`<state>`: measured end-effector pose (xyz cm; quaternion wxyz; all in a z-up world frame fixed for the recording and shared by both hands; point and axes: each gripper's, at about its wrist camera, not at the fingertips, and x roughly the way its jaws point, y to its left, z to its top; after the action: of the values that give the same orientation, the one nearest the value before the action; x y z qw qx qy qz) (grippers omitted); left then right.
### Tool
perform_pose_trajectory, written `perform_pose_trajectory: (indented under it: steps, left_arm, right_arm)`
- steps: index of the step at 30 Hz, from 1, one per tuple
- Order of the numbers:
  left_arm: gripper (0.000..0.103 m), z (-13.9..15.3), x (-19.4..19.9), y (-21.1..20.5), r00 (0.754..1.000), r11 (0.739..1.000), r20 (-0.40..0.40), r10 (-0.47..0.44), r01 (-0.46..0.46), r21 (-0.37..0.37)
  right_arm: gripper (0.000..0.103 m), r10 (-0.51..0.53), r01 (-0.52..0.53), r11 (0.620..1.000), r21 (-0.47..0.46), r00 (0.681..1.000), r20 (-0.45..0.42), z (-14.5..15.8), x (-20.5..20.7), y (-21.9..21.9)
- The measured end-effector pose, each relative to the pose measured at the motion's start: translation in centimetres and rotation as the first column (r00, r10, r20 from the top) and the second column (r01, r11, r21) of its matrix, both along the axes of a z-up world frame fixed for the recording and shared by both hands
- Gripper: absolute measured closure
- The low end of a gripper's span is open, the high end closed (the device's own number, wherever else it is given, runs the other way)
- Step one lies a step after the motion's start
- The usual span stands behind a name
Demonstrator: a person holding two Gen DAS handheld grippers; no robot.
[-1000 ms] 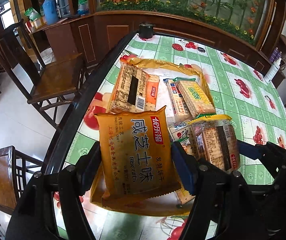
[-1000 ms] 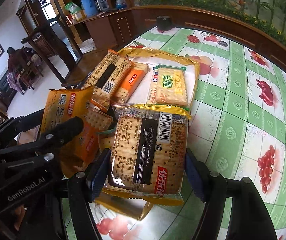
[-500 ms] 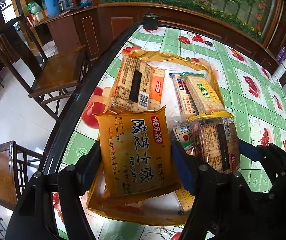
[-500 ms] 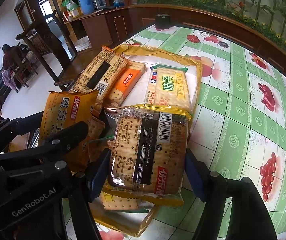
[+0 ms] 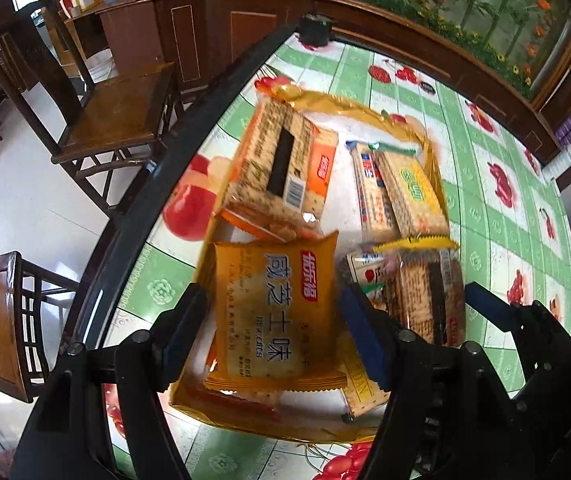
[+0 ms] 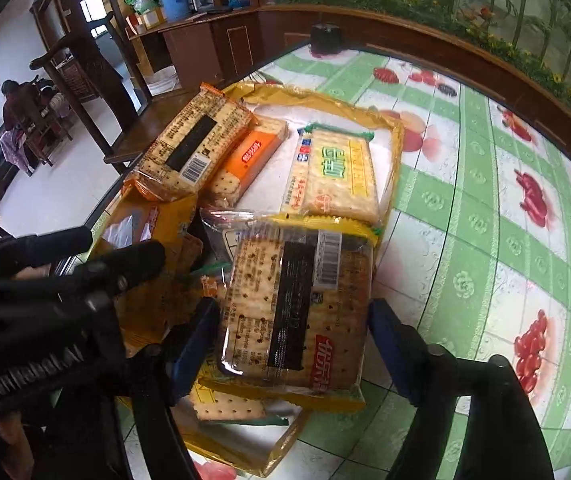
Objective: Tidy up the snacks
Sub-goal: 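Lower the orange pack into the tray while the right tool releases the brown pack there, then lift both open tools away from the tray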
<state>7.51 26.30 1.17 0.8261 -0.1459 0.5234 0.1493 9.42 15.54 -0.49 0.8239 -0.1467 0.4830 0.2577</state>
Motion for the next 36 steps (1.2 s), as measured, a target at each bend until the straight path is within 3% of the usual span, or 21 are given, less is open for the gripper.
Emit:
perform_pose_trajectory:
  steps: [4,17,29,36]
  left_arm:
    - [0.033,0.4,-0.1,0.3,1.000,1.000,0.005,0.013,-0.013,0.005]
    - [0.033,1.0,-2.2,-2.2,0.999,0.996,0.052,0.014,-0.019,0.083]
    - [0.033,0.8,-5.6,-7.7,0.992,0.990,0.124,-0.003,-0.015,0.141]
    - [0.033,0.1,-7.7,-11.5,0.991,0.992,0.127,-0.036,0.019,0.128]
  right_arm:
    - [0.018,0.015,-0.015,1.000,0.003,0.999,0.036,0.8,-0.4,-0.1]
    - [0.018,0.017,-0.018,0.999,0.045,1.000,0.026,1.4,-2.8,-2.1]
    - [0.018,0.005,-0.007,0.996,0.084,1.000,0.029,2.0,-7.4,-7.2]
    - [0.018,-0.018,0.015,0.994,0.104,1.000,0.024,1.9,-10.0,-11.2]
